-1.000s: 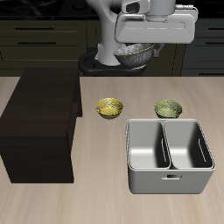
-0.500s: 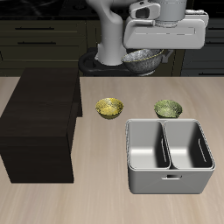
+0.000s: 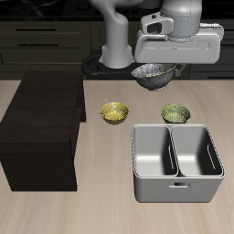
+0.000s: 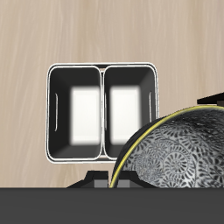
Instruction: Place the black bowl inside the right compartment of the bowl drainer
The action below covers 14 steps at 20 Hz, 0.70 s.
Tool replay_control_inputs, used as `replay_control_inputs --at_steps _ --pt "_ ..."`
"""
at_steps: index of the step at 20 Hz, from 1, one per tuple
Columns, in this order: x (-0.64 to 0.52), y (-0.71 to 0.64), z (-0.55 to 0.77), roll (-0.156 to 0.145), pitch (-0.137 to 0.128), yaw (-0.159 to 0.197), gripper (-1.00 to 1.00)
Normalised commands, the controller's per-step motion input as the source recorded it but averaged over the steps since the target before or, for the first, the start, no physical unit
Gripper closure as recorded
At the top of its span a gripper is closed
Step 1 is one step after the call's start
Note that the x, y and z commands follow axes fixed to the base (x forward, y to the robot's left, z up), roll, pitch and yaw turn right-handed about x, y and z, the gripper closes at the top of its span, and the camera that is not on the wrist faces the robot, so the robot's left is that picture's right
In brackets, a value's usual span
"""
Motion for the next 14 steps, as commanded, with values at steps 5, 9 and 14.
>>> replay_control_inputs --at_steps 5,9,14 --pt "0.16 0.12 -0.47 0.009 0.062 0.001 1.0" --pt "0.03 0.06 -0.32 0.011 0.033 -0.014 1.0" --pt "0.05 0.0 -0.3 0.0 0.035 -0.018 1.0"
